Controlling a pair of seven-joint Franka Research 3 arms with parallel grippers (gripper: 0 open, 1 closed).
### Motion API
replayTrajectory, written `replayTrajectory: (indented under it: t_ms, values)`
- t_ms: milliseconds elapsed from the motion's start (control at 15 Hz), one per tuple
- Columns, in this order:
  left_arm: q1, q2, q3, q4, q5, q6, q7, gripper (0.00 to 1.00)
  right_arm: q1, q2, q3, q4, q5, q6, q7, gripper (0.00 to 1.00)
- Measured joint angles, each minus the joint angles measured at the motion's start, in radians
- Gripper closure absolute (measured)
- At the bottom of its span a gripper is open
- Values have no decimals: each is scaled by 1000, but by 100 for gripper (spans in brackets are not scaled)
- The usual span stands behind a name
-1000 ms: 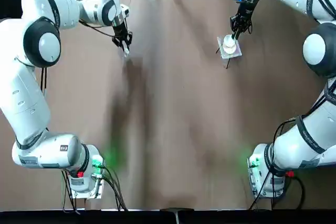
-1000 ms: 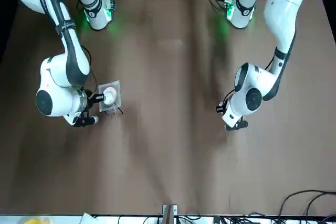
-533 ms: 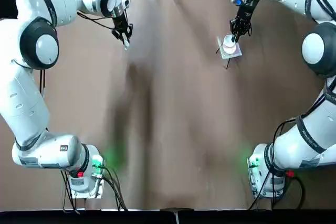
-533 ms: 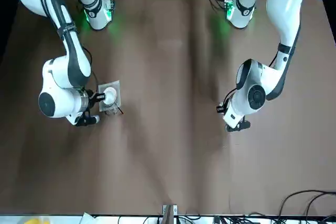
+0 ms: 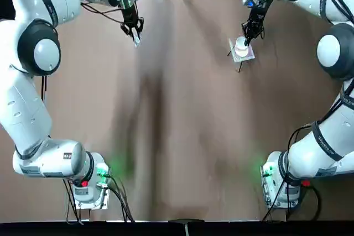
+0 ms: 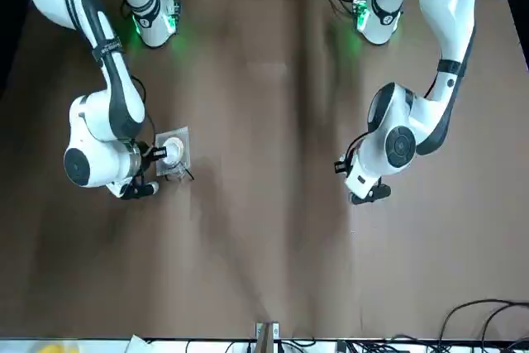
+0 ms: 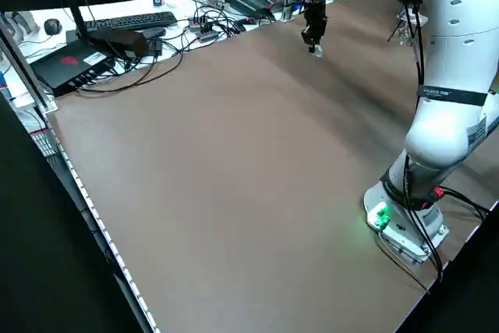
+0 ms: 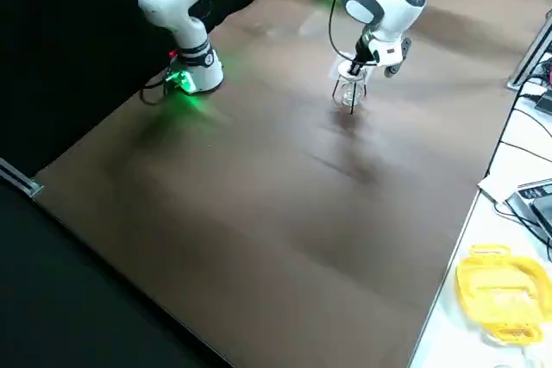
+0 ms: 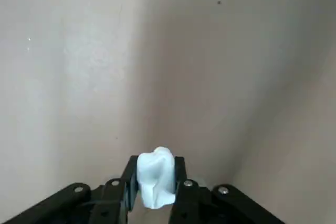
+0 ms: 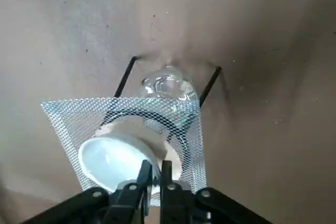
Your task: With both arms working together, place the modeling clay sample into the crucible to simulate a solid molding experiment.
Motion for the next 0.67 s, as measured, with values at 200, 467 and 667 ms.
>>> replayTrajectory:
  t_ms: [200, 467, 667]
  values:
    - [0, -7, -42, 64, 0, -60, -60, 69, 0, -4, 2, 6, 3, -8, -15, 94]
    - [1, -7, -72, 105, -42, -80, -131, 69, 0, -4, 1, 17, 3, -34, -15, 94]
    - [-5, -7, -94, 123, -55, -80, -177, 69, -2, -5, 1, 72, 7, -121, -15, 94]
